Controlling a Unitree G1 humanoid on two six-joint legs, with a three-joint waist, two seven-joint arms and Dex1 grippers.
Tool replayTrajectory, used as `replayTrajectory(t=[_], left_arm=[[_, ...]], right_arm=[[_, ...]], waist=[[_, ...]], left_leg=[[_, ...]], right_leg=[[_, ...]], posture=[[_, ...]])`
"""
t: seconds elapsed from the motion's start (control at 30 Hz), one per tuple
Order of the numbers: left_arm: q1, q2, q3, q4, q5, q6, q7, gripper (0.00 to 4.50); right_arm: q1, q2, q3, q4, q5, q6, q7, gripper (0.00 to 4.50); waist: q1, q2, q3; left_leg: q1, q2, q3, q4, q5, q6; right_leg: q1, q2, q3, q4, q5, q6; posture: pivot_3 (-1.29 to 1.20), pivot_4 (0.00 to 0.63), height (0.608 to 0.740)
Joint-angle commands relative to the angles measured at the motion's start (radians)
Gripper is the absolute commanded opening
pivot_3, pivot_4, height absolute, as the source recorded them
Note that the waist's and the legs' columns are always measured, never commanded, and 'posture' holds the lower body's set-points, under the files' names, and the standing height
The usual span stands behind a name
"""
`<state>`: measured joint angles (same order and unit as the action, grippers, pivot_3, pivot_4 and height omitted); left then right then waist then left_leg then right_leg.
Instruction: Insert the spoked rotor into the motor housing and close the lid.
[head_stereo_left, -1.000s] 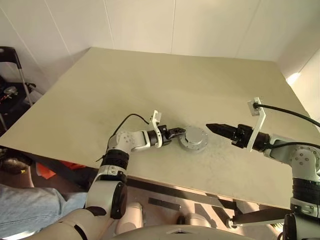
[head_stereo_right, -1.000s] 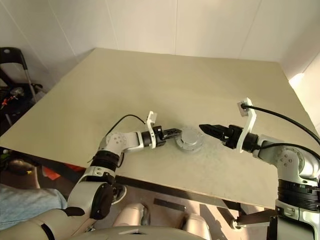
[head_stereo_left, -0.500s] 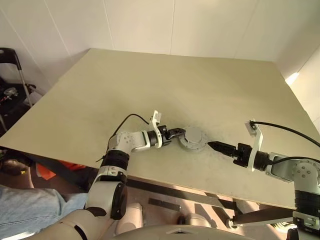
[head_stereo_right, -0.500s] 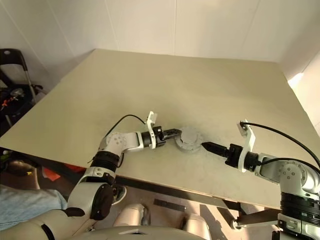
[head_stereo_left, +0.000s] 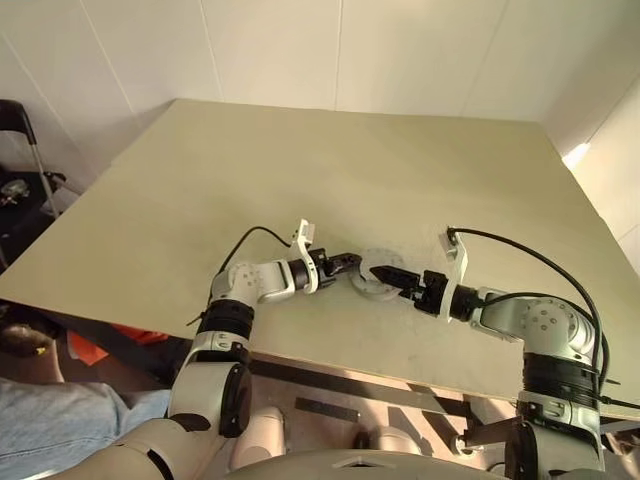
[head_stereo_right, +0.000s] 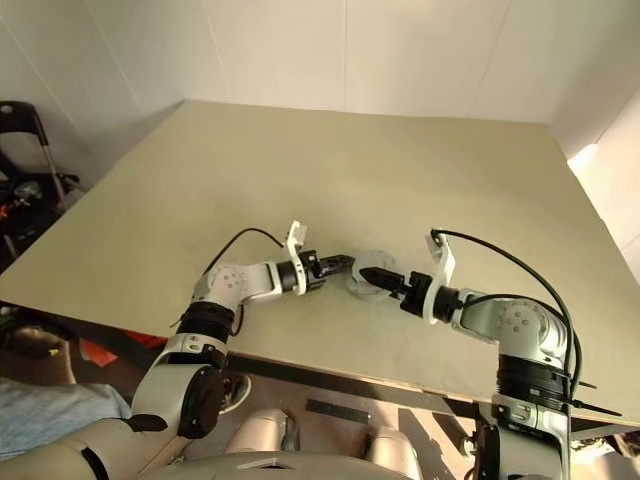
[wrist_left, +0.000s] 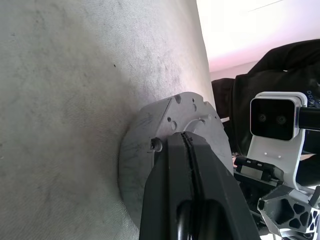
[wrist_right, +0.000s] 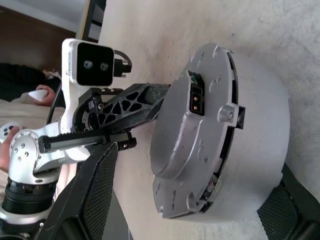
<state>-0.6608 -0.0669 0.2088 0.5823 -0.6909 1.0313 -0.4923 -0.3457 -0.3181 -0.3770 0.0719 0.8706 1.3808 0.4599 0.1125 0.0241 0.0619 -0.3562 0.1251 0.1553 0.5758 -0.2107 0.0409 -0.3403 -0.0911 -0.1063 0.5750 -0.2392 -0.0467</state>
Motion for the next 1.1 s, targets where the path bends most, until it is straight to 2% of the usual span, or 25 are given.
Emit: replayTrajectory(t=[0.03, 0.1, 0.3, 0.37, 0.57, 0.77, 0.97, 1.1], left_arm=[[0.002, -0.015, -0.017, 0.005, 0.016, 0.009, 0.005, 0.00], [0.003, -0.015, -0.015, 0.004, 0.019, 0.006, 0.007, 0.00], [0.006, -0.016, -0.008, 0.002, 0.026, 0.000, 0.007, 0.00], [0.009, -0.017, -0.009, -0.005, 0.025, -0.004, -0.003, 0.00], [0.018, -0.011, 0.025, -0.035, 0.000, -0.042, -0.037, 0.00], [0.040, 0.003, 0.195, -0.109, -0.147, -0.071, -0.052, 0.00], [0.090, 0.030, 0.252, -0.201, -0.231, -0.047, -0.039, 0.00], [0.118, 0.030, 0.281, -0.246, -0.297, -0.036, -0.036, 0.00]], right_arm=[[-0.057, 0.046, 0.028, 0.009, 0.002, -0.022, -0.016, 4.47], [-0.061, 0.063, 0.023, 0.026, -0.019, -0.031, -0.046, 4.47], [-0.063, 0.068, 0.010, 0.013, -0.026, -0.025, -0.060, 2.56], [-0.068, 0.064, 0.007, 0.011, -0.028, -0.024, -0.062, 2.21], [-0.100, 0.045, 0.006, 0.049, -0.073, -0.067, -0.084, 2.21], [-0.241, 0.067, -0.103, 0.200, -0.061, -0.153, -0.143, 2.21], [-0.409, 0.121, -0.134, 0.343, -0.059, -0.239, -0.203, 2.21], [-0.497, 0.159, -0.173, 0.429, -0.030, -0.260, -0.242, 2.21]], waist=[[-0.006, 0.000, 0.000], [-0.013, 0.000, 0.000], [-0.016, -0.001, 0.000], [-0.015, -0.001, 0.000], [-0.015, -0.001, 0.000], [-0.016, -0.001, 0.002], [-0.014, -0.001, 0.002], [-0.012, -0.002, 0.003]], left_leg=[[0.000, 0.000, 0.000, 0.000, 0.000, 0.000], [0.001, 0.000, 0.000, 0.000, 0.000, -0.001], [0.003, 0.000, 0.000, -0.001, 0.001, -0.001], [0.005, 0.000, 0.000, -0.003, 0.001, -0.001], [0.005, 0.000, 0.001, -0.004, 0.001, -0.002], [0.002, 0.000, 0.002, -0.004, 0.001, -0.002], [-0.028, 0.000, 0.002, 0.003, 0.005, 0.002], [-0.039, 0.001, 0.002, 0.008, 0.005, 0.002]], right_leg=[[0.000, 0.000, 0.000, 0.000, 0.000, 0.000], [0.001, 0.000, 0.000, 0.000, 0.000, 0.000], [0.002, 0.000, 0.000, 0.000, 0.000, 0.000], [0.003, 0.000, 0.000, 0.000, 0.000, 0.000], [0.003, 0.000, 0.000, -0.001, 0.000, 0.000], [-0.001, 0.000, 0.001, -0.001, 0.000, -0.001], [-0.033, 0.000, 0.001, 0.016, 0.000, -0.006], [-0.047, -0.001, 0.001, 0.028, -0.002, -0.008]], posture=[[0.00, 0.000, 0.740], [0.00, 0.000, 0.740], [0.00, 0.000, 0.740], [0.00, 0.000, 0.740], [0.00, 0.000, 0.740], [0.00, 0.000, 0.740], [0.00, 0.000, 0.740], [0.00, 0.000, 0.740]])
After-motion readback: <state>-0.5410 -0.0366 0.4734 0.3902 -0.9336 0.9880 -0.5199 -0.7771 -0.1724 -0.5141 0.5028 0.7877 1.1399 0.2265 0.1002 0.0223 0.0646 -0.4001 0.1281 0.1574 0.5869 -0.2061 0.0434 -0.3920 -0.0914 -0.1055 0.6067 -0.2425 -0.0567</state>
